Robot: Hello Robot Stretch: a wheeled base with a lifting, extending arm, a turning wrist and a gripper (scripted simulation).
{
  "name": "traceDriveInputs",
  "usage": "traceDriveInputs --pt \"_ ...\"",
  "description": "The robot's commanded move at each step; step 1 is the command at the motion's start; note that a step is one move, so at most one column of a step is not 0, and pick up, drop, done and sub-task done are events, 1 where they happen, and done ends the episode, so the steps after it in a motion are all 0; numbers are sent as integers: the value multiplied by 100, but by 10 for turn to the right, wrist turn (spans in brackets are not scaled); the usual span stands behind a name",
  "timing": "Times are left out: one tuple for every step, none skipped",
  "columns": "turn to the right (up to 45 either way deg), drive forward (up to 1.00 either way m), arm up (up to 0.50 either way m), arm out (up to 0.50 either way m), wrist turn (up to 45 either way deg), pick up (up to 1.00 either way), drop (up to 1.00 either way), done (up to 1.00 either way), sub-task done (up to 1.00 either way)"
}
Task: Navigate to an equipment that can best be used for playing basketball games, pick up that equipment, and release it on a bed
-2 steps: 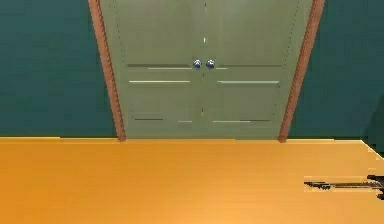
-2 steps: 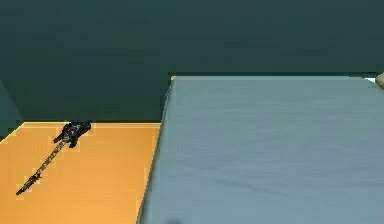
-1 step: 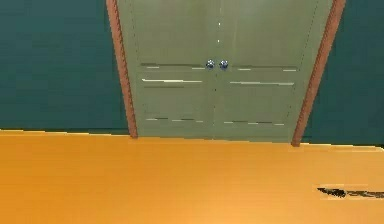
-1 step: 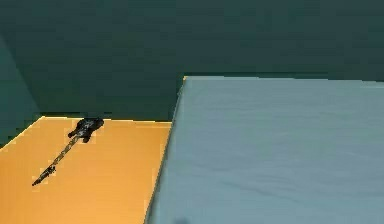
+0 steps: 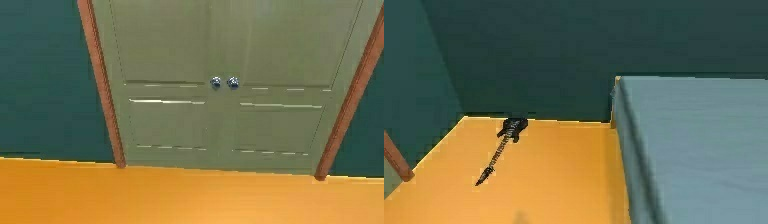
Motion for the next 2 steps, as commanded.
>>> traceDriveInputs --pt "-450 0 0 0 0 0 0 0 0" --pt "-120 0 0 0 0 0 0 0 0"
